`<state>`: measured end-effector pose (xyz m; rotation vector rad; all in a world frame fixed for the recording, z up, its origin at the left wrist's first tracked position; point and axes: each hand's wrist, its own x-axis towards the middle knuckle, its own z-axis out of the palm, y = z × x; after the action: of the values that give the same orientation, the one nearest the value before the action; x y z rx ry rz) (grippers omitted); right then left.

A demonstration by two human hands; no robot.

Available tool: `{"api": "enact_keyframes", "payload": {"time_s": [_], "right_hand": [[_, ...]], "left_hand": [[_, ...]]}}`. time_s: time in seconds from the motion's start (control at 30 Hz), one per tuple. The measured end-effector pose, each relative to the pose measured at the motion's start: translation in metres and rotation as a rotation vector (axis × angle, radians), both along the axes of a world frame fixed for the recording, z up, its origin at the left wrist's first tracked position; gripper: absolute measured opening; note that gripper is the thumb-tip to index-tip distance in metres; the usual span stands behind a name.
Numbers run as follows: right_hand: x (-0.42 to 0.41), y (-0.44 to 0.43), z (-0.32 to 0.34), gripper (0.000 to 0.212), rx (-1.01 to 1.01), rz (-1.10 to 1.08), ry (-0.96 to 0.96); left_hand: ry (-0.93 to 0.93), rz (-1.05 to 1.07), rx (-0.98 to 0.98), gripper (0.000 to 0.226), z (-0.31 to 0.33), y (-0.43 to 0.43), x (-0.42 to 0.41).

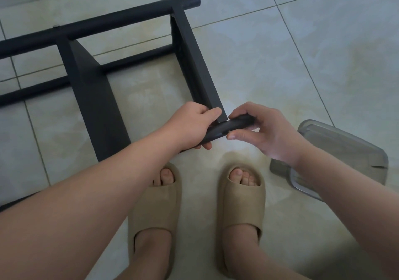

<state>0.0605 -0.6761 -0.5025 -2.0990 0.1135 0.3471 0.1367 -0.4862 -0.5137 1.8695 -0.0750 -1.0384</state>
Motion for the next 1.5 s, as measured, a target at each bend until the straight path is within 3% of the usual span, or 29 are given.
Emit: {"api": "enact_keyframes", "payload": {"time_s": [0.13, 0.27, 0.47, 0.87, 1.1, 1.5], "right_hand": [[-0.001, 0.003, 0.000, 0.027, -0.005, 0.028, -0.011], [0.010, -0.002, 0.008, 0.029, -0.011, 0.081, 0.108], [0.034, -0.008, 0.010, 0.022, -0.224, 0.244, 0.249], [0.021, -0.006, 0.004, 0.025, -0.136, 0.159, 0.184], [0.031, -0.008, 0.009, 0.030, -0.246, 0.225, 0.240], [0.020, -0.005, 0.001, 0.025, -0.144, 0.102, 0.203]], "left_hand": [[0.004, 0.000, -0.003, 0.041, -0.002, 0.000, 0.000], [0.005, -0.010, 0.008, 0.046, -0.003, 0.000, 0.000], [0.011, -0.033, 0.006, 0.041, -0.003, 0.000, 0.000], [-0.082, 0.017, 0.020, 0.037, -0.005, 0.000, -0.004], [-0.080, 0.029, 0.020, 0.037, -0.006, -0.001, -0.003], [-0.011, 0.000, 0.012, 0.036, -0.005, -0.002, -0.001]]}}
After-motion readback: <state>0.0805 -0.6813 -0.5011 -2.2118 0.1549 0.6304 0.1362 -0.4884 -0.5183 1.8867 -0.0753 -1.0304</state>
